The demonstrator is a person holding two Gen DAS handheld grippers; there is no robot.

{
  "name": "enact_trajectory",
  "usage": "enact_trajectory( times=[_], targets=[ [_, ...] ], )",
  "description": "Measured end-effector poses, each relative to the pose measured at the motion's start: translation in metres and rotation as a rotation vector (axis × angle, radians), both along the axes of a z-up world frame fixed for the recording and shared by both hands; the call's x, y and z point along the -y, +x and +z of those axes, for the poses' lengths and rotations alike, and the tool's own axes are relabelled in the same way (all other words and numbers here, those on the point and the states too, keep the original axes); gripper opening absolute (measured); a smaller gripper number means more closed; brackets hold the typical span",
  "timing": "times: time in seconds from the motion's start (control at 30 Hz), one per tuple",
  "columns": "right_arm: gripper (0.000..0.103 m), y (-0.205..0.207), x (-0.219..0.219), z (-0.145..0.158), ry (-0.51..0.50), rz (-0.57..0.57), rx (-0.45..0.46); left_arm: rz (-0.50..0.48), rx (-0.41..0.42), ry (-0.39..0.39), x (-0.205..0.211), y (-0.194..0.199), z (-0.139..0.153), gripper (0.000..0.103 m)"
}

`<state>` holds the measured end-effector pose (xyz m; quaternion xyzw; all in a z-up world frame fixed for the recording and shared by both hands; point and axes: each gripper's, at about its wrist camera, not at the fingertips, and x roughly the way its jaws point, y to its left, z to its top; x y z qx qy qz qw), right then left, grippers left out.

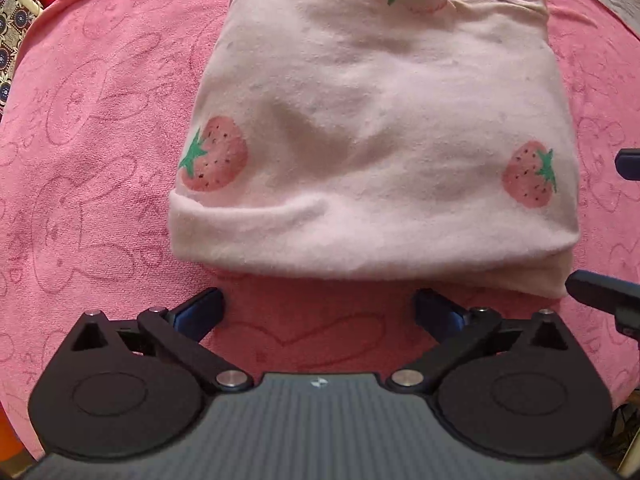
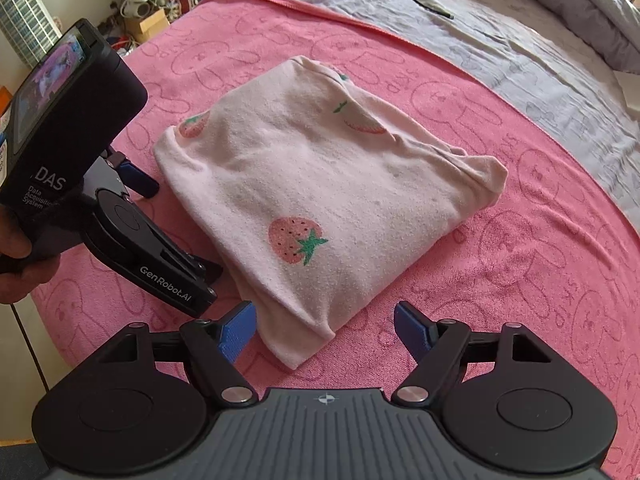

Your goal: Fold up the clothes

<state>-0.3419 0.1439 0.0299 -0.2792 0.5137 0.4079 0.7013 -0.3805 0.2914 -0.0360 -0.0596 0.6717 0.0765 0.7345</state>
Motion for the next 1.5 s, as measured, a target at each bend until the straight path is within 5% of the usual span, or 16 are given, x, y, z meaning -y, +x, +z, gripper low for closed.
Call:
enact_trajectory(
  times=[0.27, 0.33, 0.5, 0.6, 0.63, 0.77, 0.93, 1.07, 1.17, 1.3, 1.4, 1.5],
  targets=[
    [0.076, 0.011, 0.006, -0.001, 0.046, -0.046, -0.002, 0.044, 0.066, -0.003, -0.005, -0.010, 0.016, 0.103],
    [0.077, 0.029, 0.020, 0.001, 0.128, -0.146, -0.027, 0.048, 0.127, 0.013, -0.009, -0.018, 0.032, 0.103],
    [0.076, 0.111, 0.068, -0.031, 0.450, -0.558, -0.284, 0.040, 0.232, 0.063, -0.021, -0.024, 0.062, 0.103],
    [0.066, 0.142, 0.060, -0.058, 0.523, -0.638, -0.356, 0.061, 0.247, 0.089, -0.031, -0.018, 0.065, 0.103],
    [0.052, 0.145, 0.053, -0.064, 0.512, -0.643, -0.361, 0.078, 0.250, 0.090, -0.037, -0.016, 0.064, 0.103],
    [0.026, 0.148, 0.028, -0.062, 0.448, -0.625, -0.326, 0.143, 0.271, 0.073, -0.054, -0.010, 0.066, 0.103],
    [0.020, 0.158, 0.009, -0.013, 0.502, -0.524, -0.211, 0.147, 0.297, 0.079, -0.056, 0.008, 0.069, 0.103],
    [0.019, 0.194, -0.019, 0.010, 0.505, -0.446, -0.100, 0.135, 0.315, 0.078, -0.052, 0.030, 0.069, 0.103],
    [0.022, 0.223, -0.035, -0.017, 0.387, -0.430, -0.063, 0.127, 0.304, 0.056, -0.046, 0.047, 0.061, 0.103],
    [0.042, 0.232, -0.046, -0.057, 0.226, -0.343, -0.029, 0.105, 0.289, 0.044, -0.035, 0.062, 0.051, 0.103],
    [0.055, 0.218, -0.032, -0.038, 0.242, -0.305, 0.017, 0.082, 0.292, 0.055, -0.029, 0.062, 0.051, 0.103],
    [0.056, 0.196, -0.011, -0.017, 0.261, -0.248, 0.033, 0.075, 0.297, 0.056, -0.028, 0.056, 0.054, 0.103]
  ],
)
